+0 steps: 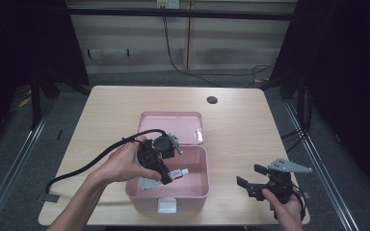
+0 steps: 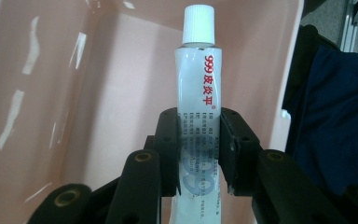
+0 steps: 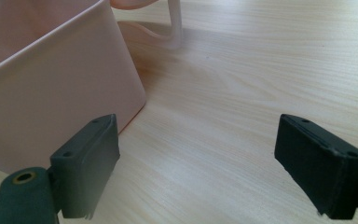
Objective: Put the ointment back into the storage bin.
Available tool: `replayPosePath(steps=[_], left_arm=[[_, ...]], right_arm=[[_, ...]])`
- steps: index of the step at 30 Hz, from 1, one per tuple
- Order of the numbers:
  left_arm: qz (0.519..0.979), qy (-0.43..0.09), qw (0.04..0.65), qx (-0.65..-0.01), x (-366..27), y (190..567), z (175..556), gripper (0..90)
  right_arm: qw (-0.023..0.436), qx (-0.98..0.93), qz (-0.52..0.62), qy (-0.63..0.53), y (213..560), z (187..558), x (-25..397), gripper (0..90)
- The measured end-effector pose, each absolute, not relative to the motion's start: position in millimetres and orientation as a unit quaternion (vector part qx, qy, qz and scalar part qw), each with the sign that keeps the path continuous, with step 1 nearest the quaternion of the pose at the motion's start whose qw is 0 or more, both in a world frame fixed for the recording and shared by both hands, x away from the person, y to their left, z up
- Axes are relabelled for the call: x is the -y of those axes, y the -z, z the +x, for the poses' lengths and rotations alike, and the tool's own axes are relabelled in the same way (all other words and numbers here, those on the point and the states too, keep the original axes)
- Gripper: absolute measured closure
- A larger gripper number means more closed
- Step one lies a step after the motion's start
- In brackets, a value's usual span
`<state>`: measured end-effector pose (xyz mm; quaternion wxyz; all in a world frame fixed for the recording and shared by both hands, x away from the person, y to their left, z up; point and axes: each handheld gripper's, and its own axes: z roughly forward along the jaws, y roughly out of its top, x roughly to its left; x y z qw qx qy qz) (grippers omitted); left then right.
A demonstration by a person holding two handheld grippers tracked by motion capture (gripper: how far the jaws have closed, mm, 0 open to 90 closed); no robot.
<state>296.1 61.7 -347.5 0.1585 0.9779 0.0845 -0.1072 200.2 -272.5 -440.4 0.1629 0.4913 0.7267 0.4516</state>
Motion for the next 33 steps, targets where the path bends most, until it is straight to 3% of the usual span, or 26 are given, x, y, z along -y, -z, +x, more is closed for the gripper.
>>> replayPosePath(steps=[33], left_arm=[[0.987,0.122,0.099,-0.045,-27.8,410.8,297.2,70.6]], right_arm=[[0.163,-0.729,0.492,-0.448,440.8,199.8,272.1,13.3]])
